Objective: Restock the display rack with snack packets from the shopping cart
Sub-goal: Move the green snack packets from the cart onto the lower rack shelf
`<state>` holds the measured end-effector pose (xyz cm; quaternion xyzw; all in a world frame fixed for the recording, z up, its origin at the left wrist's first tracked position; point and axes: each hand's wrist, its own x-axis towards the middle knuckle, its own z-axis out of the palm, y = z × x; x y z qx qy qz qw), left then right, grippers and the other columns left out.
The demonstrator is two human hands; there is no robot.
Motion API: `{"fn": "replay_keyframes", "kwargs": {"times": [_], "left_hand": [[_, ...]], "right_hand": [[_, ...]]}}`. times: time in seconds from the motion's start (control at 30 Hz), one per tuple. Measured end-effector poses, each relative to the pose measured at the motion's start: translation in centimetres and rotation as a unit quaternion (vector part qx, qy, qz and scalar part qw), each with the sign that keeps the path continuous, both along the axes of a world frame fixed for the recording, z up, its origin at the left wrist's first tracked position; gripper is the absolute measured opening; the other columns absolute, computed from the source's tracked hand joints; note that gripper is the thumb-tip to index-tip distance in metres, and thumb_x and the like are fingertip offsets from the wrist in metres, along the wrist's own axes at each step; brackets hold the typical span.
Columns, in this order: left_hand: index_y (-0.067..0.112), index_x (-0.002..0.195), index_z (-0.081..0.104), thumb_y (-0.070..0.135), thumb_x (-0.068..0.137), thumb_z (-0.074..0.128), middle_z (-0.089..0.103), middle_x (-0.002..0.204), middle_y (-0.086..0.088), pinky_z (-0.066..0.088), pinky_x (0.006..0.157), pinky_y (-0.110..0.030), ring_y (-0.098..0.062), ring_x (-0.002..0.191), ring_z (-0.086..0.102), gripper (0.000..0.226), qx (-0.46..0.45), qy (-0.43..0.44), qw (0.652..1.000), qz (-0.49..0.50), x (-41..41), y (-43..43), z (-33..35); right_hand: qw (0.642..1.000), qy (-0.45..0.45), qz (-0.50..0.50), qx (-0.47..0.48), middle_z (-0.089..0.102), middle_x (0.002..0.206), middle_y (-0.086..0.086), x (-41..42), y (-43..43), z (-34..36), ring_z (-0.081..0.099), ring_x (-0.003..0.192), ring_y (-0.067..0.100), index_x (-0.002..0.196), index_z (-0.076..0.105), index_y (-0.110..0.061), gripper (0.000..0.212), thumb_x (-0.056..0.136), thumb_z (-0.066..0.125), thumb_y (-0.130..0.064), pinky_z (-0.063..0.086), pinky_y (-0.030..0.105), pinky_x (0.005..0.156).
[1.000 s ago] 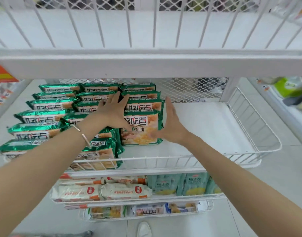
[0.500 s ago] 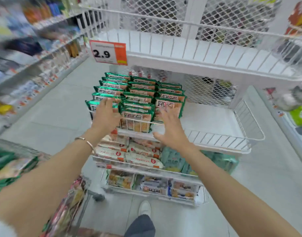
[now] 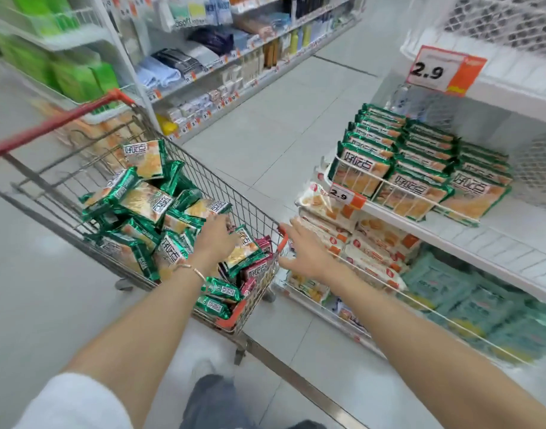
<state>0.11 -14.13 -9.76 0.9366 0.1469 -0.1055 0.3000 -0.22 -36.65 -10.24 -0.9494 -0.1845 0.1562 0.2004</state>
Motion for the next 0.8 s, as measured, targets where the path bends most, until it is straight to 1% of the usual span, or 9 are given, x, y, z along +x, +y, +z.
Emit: {"fn": "replay_keyframes", "kwargs": {"times": [0.13, 0.2, 0.27, 0.33, 0.43, 0.53, 0.63, 0.73, 0.8], "left_hand": [[0.013, 0.144, 0.047, 0.023, 0.099, 0.056, 0.049, 0.144, -0.016, 0.055, 0.07, -0.042, -0.022, 0.069, 0.062, 0.047, -0.007, 0.011, 1.0, 0.022, 1.2, 7.6, -0.6], [0.017, 0.142, 0.049, 0.023, 0.098, 0.056, 0.063, 0.127, -0.018, 0.048, 0.05, -0.035, -0.012, 0.045, 0.049, 0.046, -0.016, 0.014, 0.999, 0.033, 2.3, 11.6, -1.1], [0.018, 0.138, 0.052, 0.026, 0.098, 0.059, 0.067, 0.108, -0.009, 0.043, 0.045, -0.029, -0.008, 0.04, 0.041, 0.042, -0.023, 0.022, 0.999, 0.042, 3.2, 15.1, -1.0], [0.018, 0.134, 0.054, 0.027, 0.098, 0.06, 0.063, 0.109, -0.006, 0.055, 0.055, -0.039, -0.011, 0.048, 0.047, 0.037, -0.018, 0.028, 0.999, 0.026, 4.0, 17.8, -0.7], [0.019, 0.132, 0.055, 0.026, 0.098, 0.061, 0.062, 0.113, -0.003, 0.058, 0.061, -0.038, -0.022, 0.055, 0.06, 0.035, -0.028, 0.043, 0.999, 0.004, 5.2, 20.4, -1.3], [0.016, 0.136, 0.053, 0.026, 0.1, 0.058, 0.058, 0.133, -0.007, 0.059, 0.083, -0.044, -0.027, 0.097, 0.066, 0.037, -0.076, 0.076, 0.994, -0.02, 6.2, 21.1, -2.2], [0.013, 0.138, 0.051, 0.025, 0.101, 0.057, 0.052, 0.143, -0.01, 0.046, 0.104, -0.041, -0.027, 0.125, 0.053, 0.039, -0.114, 0.093, 0.989, -0.028, 7.2, 20.8, -2.8], [0.01, 0.143, 0.047, 0.036, 0.099, 0.059, 0.051, 0.144, -0.01, 0.041, 0.107, -0.041, -0.027, 0.128, 0.05, 0.052, -0.154, 0.125, 0.979, -0.043, 7.5, 20.2, -3.0], [0.012, 0.15, 0.039, 0.054, 0.091, 0.062, 0.045, 0.15, -0.01, 0.04, 0.11, -0.042, -0.026, 0.129, 0.05, 0.076, -0.178, 0.165, 0.967, -0.079, 7.4, 19.3, -2.4]], "right_hand": [[0.998, 0.058, 0.003, -0.031, 0.019, 0.163, 0.01, 1.9, 6.2, -2.0, 0.019, 0.15, 0.028, 0.157, 0.02, -0.018, 0.081, 0.091, 0.063, -0.038, 0.017, 0.045, 0.123], [0.995, 0.09, -0.014, -0.035, 0.029, 0.16, 0.01, 2.6, 9.5, -2.7, 0.029, 0.146, 0.027, 0.155, 0.026, -0.016, 0.078, 0.091, 0.063, -0.039, 0.024, 0.044, 0.121], [0.991, 0.127, -0.034, -0.016, 0.037, 0.157, 0.009, 3.0, 13.3, -3.7, 0.037, 0.142, 0.026, 0.153, 0.032, -0.016, 0.075, 0.092, 0.064, -0.044, 0.03, 0.044, 0.119], [0.982, 0.186, -0.042, 0.009, 0.043, 0.152, 0.009, 3.1, 17.3, -5.1, 0.044, 0.137, 0.027, 0.149, 0.039, -0.014, 0.074, 0.091, 0.062, -0.053, 0.036, 0.042, 0.115], [0.965, 0.25, -0.062, 0.039, 0.061, 0.113, 0.008, 2.0, 22.7, -7.4, 0.059, 0.102, 0.025, 0.119, 0.059, -0.014, 0.055, 0.088, 0.064, -0.059, 0.047, 0.033, 0.087], [0.967, 0.227, -0.112, 0.036, 0.062, 0.09, 0.009, 1.3, 25.2, -9.6, 0.06, 0.081, 0.022, 0.097, 0.062, -0.008, 0.04, 0.088, 0.07, -0.046, 0.049, 0.037, 0.073], [0.966, 0.213, -0.127, 0.071, 0.03, 0.053, 0.001, 1.3, 24.5, -10.5, 0.027, 0.048, 0.016, 0.058, 0.037, -0.016, 0.049, 0.093, 0.069, -0.028, 0.018, 0.032, 0.054], [0.955, 0.211, -0.165, 0.13, 0.046, 0.053, -0.001, 2.2, 21.9, -9.7, 0.038, 0.05, 0.008, 0.066, 0.066, -0.005, 0.034, 0.095, 0.067, -0.022, 0.033, 0.027, 0.054], [0.947, 0.193, -0.186, 0.174, 0.072, 0.085, 0.008, 3.6, 20.2, -8.3, 0.063, 0.082, 0.014, 0.087, 0.077, -0.004, 0.023, 0.095, 0.066, -0.023, 0.052, 0.034, 0.079]]}}
